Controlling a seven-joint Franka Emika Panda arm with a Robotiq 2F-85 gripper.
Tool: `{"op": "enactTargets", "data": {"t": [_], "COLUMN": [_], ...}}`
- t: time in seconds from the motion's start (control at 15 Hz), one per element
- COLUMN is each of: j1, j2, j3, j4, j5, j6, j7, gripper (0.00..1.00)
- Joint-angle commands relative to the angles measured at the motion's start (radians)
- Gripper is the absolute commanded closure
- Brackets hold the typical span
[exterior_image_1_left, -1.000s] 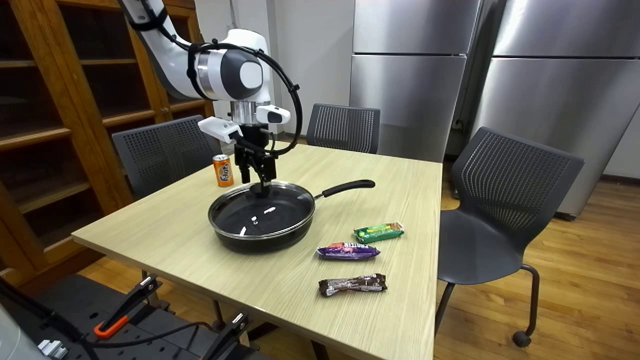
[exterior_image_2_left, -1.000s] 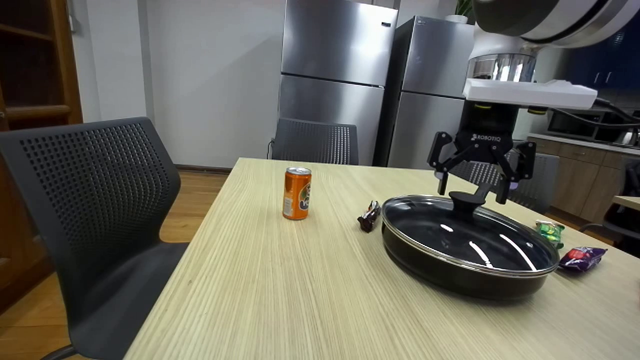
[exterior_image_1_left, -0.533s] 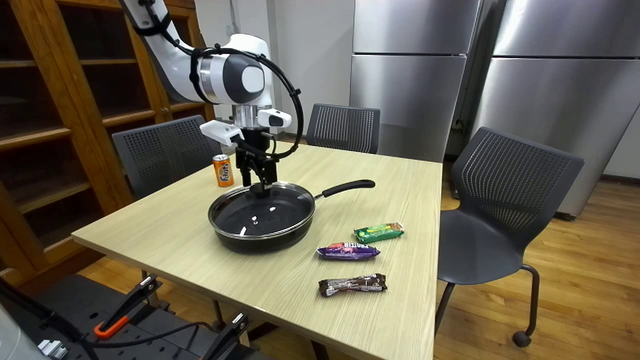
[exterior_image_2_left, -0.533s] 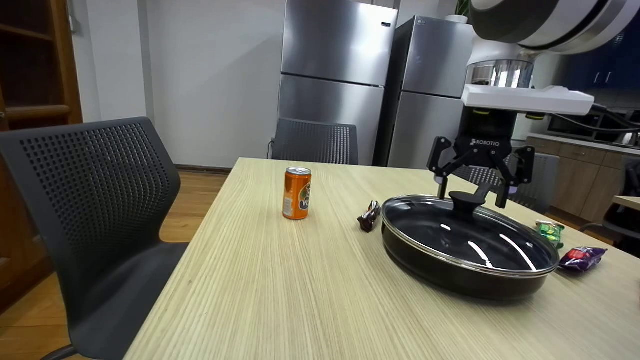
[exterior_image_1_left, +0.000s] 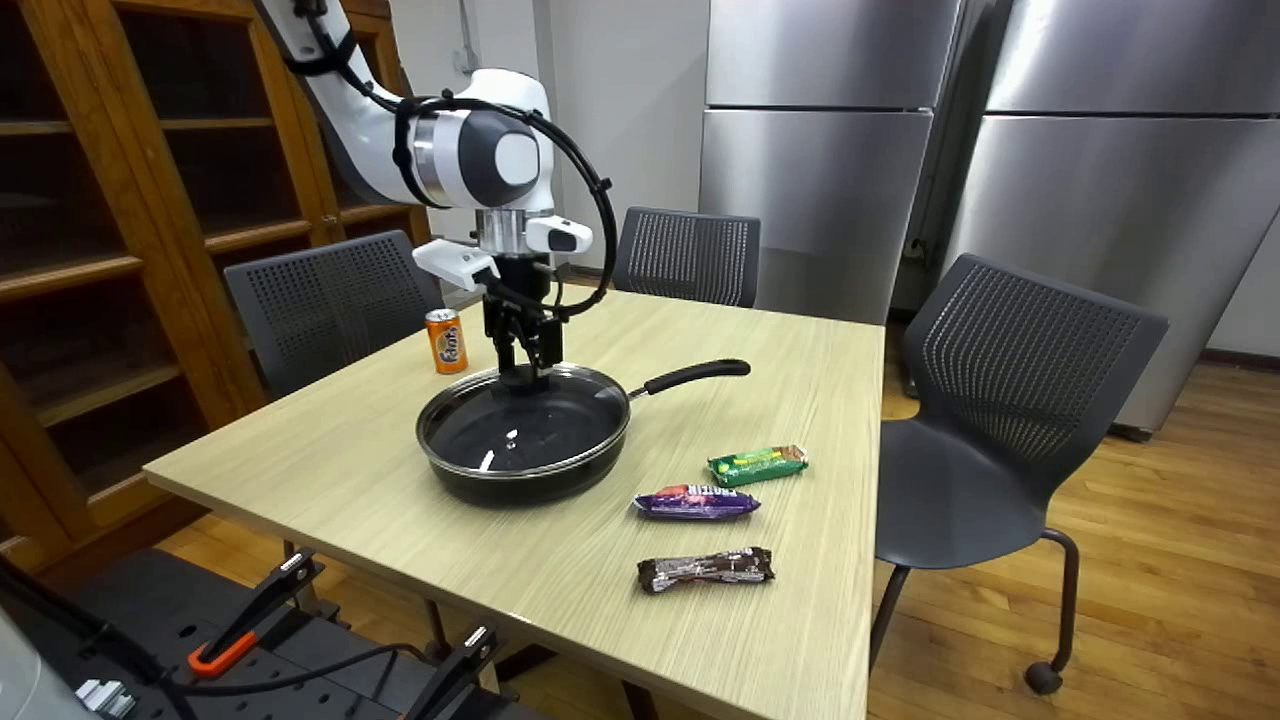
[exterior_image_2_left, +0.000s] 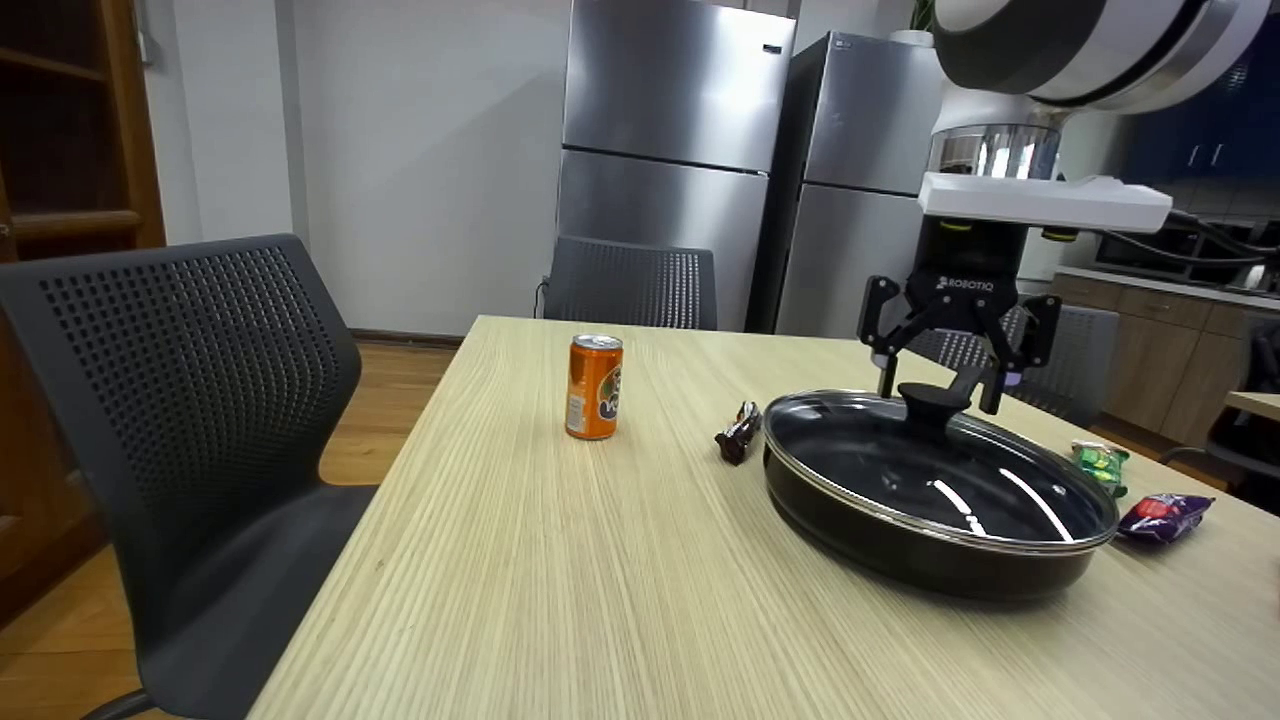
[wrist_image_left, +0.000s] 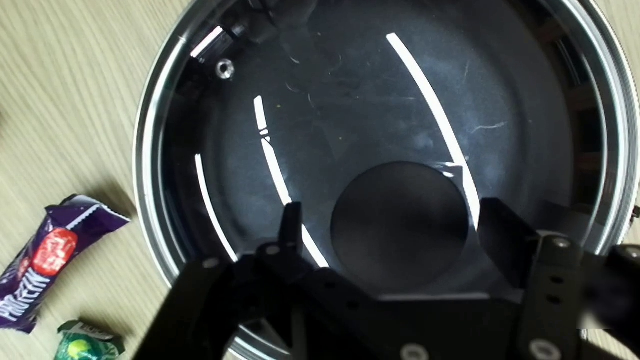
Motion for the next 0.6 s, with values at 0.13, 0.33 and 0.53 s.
{"op": "enactTargets", "data": {"t": [0.13, 0.33, 0.53], "j1": [0.018, 0.017, 0.026], "j2": [-0.002, -0.043, -0.087], "j3": [-0.010, -0.006, -0.011], "j4": [0.016, -0.007, -0.035], "j5": [0.009, 0.014, -0.001], "j6": [-0.022, -0.036, -0.036], "j7": [0.011, 0.002, 0.013], "gripper": [0.58, 0.61, 0.61]}}
